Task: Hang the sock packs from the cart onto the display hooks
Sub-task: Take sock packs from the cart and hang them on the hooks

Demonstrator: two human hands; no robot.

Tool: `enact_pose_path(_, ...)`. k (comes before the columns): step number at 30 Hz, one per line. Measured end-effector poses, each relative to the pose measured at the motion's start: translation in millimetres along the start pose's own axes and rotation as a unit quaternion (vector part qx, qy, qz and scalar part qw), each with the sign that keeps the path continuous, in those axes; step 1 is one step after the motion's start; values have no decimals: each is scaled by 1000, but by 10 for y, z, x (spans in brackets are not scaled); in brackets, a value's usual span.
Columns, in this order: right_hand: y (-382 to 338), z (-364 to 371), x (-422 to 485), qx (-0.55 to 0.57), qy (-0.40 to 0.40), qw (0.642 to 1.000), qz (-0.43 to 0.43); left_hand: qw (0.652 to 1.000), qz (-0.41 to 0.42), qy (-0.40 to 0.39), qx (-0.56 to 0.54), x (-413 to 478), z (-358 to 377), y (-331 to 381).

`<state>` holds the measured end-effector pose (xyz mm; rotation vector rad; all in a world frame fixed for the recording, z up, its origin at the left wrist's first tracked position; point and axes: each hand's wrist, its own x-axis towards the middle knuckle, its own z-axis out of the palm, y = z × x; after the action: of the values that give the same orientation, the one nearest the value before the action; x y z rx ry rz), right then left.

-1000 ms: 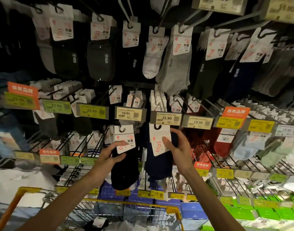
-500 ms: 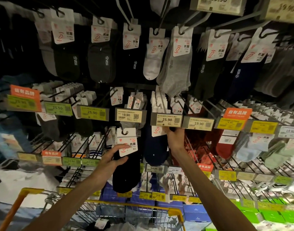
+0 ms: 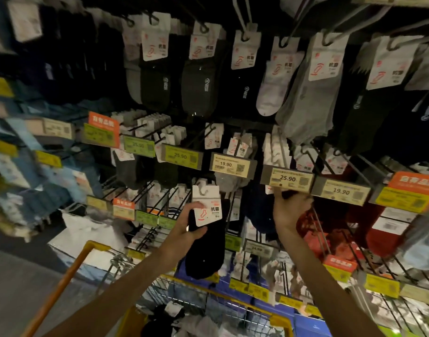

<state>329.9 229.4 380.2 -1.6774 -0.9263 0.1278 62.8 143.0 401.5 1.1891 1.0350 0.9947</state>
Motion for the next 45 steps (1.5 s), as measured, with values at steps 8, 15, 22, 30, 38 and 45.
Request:
enact_pose_path(8, -297, -203, -1233, 112, -253, 960, -37, 999, -30, 22, -26, -38, -202, -9)
enact_pose_path(15, -1029, 209, -1365, 226, -347, 897, 155, 998, -15, -56, 15, 82, -615, 40)
enact_pose_path(22, -1461, 657, -1491, 237, -267, 923, 143, 995, 19, -99, 13, 326, -1082, 133)
enact_pose_path(30, -1758, 942, -1357, 250, -239, 927, 145, 988, 42, -148, 12, 651, -1289, 266)
enact_pose_path(38, -1692, 1038, -1266, 239, -197, 943, 122, 986, 70, -145, 51, 767, -1258, 203)
enact_pose_path(45, -1730, 1010, -1217, 224, -216, 946, 86, 989, 78, -117, 44, 771, -1278, 172)
